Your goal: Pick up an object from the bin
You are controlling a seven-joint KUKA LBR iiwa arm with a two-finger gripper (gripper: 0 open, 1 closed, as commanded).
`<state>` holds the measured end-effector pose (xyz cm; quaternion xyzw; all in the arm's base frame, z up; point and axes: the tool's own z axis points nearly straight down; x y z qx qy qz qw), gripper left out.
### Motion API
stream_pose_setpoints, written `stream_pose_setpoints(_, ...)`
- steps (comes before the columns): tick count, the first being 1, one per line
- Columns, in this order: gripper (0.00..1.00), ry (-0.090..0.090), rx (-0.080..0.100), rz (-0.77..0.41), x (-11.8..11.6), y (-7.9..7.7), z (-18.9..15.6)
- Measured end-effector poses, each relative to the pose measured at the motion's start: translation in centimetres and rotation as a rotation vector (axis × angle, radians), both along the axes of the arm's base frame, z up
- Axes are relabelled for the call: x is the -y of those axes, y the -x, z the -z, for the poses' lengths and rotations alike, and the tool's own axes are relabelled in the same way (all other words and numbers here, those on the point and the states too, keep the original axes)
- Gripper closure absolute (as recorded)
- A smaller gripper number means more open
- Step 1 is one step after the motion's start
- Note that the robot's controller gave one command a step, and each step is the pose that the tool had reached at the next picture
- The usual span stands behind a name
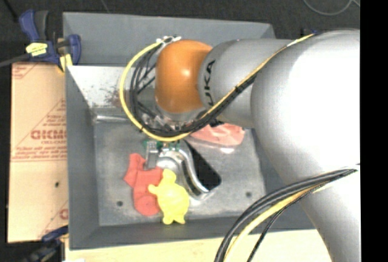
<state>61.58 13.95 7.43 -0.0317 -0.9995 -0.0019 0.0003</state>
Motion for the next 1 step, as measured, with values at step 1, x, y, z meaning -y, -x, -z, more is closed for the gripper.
stream_pose_setpoints(1,1.0,-0.003,0.012,-0.118,1.29,3.41,0.29)
